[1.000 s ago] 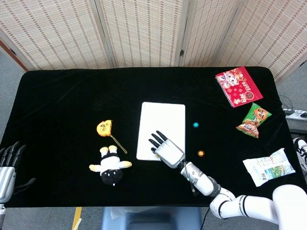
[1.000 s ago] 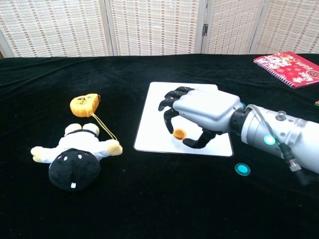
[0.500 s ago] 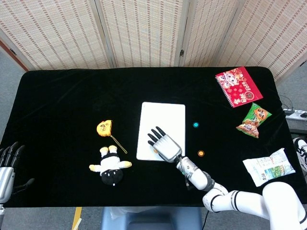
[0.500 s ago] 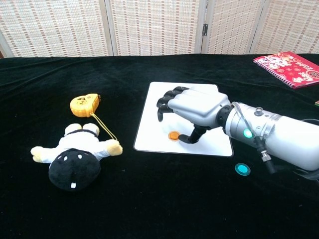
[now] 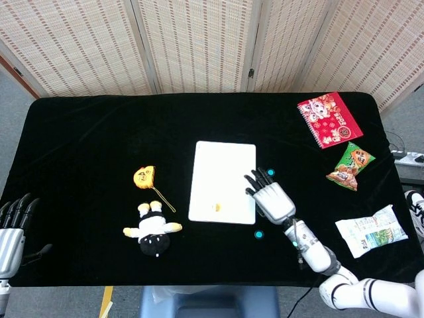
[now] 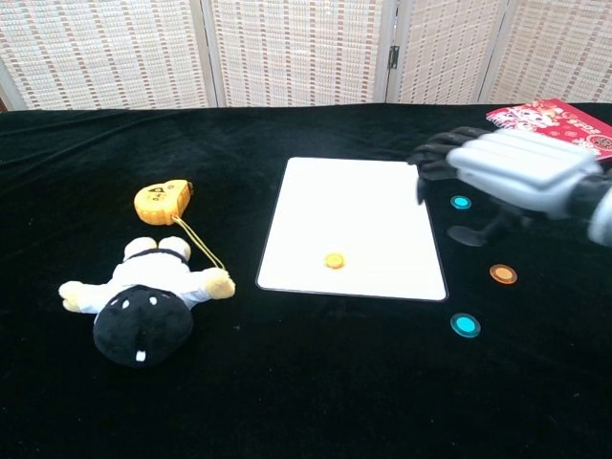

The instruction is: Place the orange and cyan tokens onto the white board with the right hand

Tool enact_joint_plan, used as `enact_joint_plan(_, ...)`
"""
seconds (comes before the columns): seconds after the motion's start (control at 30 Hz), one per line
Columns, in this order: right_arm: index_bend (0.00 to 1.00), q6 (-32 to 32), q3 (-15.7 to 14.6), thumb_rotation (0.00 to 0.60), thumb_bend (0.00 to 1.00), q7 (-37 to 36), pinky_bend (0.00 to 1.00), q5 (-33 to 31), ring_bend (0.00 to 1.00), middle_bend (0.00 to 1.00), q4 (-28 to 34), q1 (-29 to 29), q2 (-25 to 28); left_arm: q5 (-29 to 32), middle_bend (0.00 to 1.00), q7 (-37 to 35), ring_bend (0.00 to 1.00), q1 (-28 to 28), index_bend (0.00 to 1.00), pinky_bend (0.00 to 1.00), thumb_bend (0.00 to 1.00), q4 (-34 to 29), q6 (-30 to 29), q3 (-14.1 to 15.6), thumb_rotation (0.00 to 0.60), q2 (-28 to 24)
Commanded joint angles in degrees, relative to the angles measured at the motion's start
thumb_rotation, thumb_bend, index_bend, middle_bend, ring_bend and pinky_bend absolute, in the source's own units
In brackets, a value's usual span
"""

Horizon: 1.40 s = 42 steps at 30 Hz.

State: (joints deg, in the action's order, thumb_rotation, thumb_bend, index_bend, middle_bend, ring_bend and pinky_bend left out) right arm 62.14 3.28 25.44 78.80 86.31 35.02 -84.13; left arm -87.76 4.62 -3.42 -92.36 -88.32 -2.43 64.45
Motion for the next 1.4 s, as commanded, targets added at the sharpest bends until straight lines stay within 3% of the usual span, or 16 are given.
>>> enact_joint_plan(0.03,0.35,1.51,-2.43,0.6,0.3,-2.88,0.0,0.61,0.01,0.09,0.96,-2.92,2.84,0.08,0.0,0.05,0.0,-0.05,0.0,0.0,0.07,-0.05,0.09,-0.02,0.6,-0.02)
enact_joint_plan(0.37,0.35,1.33,-4.83,0.6,0.3,-7.84,0.0,1.03,0.0,0.09,-4.52,-6.36,2.17,-0.52,0.0,0.28,0.0,-0.36,0.0,0.0,0.07,-0.52,0.08,0.04,0.6,-0.16)
enact_joint_plan(0.77,0.36,-1.0,-3.96,0.6,0.3,-10.28,0.0,1.4,0.01,0.1,-11.81,-6.25,-2.54,-0.03,0.0,0.44,0.0,0.18,0.0,0.0,0.07,-1.02,-0.36,0.2,0.6,-0.59)
enact_joint_plan(1.4,0.39,-1.97,-3.29,0.6,0.3,-10.14,0.0,2.22,0.02,0.11,-14.9,-6.44,-4.82,0.13,0.0,0.1,0.0,0.24,0.0,0.0,0.07,-0.78,-0.19,0.29,0.6,-0.62)
